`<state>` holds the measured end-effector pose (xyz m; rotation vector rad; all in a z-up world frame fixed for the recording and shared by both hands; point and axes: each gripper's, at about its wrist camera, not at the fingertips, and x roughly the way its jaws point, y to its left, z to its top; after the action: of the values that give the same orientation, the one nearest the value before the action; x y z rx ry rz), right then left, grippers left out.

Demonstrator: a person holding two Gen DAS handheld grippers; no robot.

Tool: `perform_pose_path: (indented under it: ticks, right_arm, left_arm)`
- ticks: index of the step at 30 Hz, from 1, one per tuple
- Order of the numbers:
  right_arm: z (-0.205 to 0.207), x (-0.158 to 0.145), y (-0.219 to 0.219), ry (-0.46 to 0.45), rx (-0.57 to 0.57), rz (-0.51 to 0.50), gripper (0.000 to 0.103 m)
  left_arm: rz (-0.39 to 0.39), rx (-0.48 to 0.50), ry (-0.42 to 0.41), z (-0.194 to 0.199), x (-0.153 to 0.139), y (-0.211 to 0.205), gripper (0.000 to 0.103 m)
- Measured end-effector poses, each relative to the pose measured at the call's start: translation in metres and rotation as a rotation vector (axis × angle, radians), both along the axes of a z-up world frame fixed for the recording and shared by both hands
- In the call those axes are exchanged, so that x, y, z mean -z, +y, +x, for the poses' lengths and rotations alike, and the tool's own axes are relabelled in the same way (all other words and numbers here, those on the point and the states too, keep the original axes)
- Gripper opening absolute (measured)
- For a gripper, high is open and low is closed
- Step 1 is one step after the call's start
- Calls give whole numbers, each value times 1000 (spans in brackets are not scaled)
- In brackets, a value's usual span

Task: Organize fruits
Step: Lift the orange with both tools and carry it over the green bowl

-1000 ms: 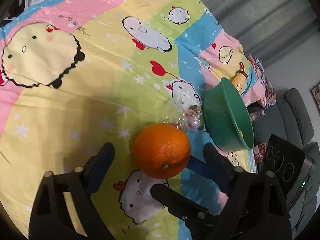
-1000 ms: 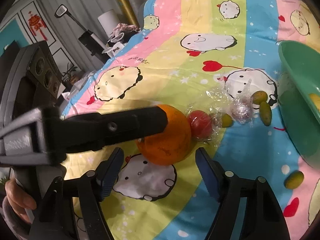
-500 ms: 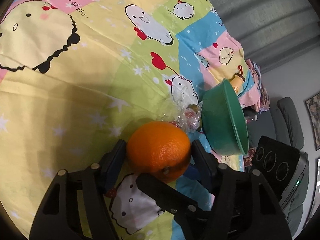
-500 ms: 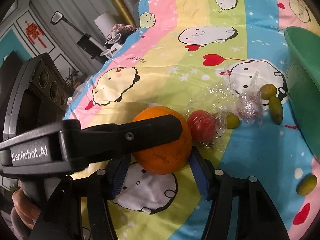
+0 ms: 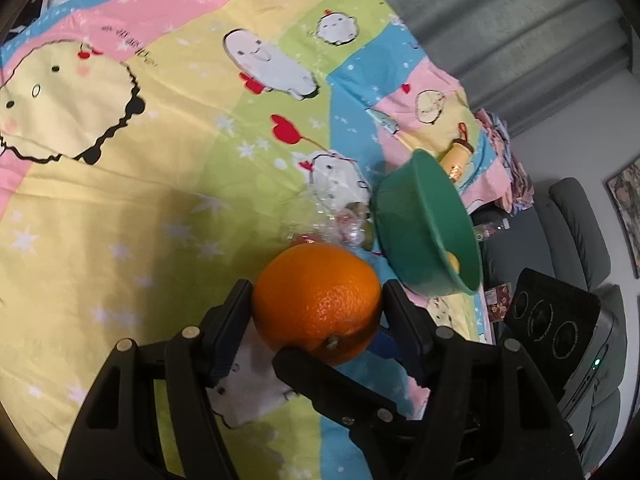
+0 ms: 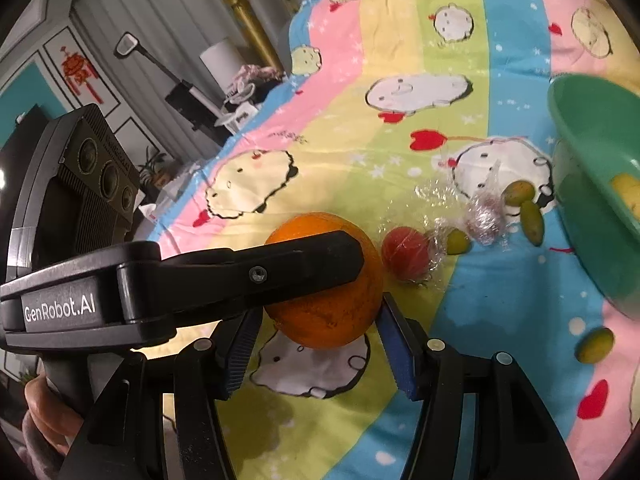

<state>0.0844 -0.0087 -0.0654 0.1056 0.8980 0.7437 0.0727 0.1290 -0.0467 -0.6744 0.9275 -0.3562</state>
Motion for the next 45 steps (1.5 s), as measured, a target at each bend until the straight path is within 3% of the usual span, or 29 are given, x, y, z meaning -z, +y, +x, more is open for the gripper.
perform_pose_path:
  ticks: [11, 21, 37, 45]
  right_arm:
    - [-30, -14, -35, -101, 83, 22, 60]
    - [-47, -17, -81, -128, 117, 37, 60]
    - [-57, -17, -109, -148, 32, 116, 60]
    - [-70, -29, -112, -156, -2, 173, 60]
  left_arm:
    - [13, 78, -77, -12, -16, -38, 66]
    - [68, 157, -128, -22, -23, -85, 66]
    - [196, 87, -242, -54, -33, -115, 67]
    - [217, 57, -238, -67, -51, -115, 67]
